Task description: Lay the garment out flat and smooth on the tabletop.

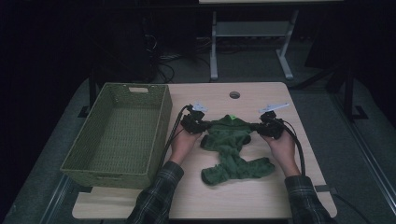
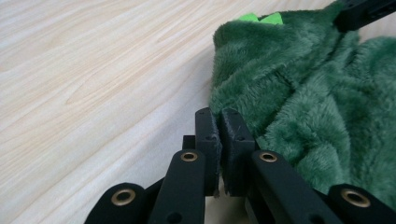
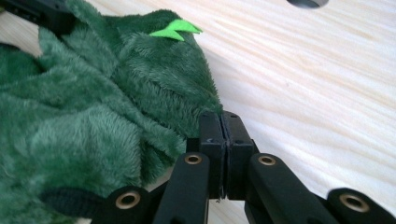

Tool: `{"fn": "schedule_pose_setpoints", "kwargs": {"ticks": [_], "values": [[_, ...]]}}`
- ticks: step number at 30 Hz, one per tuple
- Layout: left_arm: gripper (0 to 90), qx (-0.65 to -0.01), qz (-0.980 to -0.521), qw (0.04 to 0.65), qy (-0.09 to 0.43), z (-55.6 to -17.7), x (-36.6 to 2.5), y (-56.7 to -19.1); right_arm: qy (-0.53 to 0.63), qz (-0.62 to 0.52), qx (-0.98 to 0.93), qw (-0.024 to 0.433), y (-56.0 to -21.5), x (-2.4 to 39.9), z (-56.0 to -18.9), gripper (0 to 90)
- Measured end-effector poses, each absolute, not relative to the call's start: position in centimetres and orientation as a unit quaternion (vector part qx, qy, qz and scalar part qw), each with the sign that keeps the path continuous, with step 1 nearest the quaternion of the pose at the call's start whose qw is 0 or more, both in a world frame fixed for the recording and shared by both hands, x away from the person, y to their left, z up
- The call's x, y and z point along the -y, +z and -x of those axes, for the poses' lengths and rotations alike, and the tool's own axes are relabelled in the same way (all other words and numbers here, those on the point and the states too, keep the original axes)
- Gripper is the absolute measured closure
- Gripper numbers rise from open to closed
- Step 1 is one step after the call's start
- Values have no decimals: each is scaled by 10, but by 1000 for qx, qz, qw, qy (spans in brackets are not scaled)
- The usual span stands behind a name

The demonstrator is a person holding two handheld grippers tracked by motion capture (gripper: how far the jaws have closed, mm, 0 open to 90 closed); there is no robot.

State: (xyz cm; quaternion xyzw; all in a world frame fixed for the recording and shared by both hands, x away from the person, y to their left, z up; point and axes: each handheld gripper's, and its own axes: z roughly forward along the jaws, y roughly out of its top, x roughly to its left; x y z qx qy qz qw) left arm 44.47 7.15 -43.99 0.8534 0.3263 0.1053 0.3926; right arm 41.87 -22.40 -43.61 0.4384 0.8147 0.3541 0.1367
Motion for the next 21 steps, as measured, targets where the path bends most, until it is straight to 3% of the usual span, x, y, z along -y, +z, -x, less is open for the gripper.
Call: {"fn": "schedule_pose_setpoints", "kwargs": {"ticks": [10,14,15,16,21], "values": [[853,-319,-863,378,105,-461,-51,-473,321,-470,-812,128,-465,234,-431,889],[754,-321,-867,366,104,-464,-47,-469,323,-471,-811,130,-466,234,-433,872],[754,-321,-865,369,108,-464,-48,-466,321,-469,-812,131,-465,233,-432,848],[698,-326,-860,378,104,-462,-51,-458,327,-469,-810,131,-460,234,-430,759],[573,-327,-855,392,98,-455,-61,-440,352,-468,-798,140,-441,238,-422,640]]}}
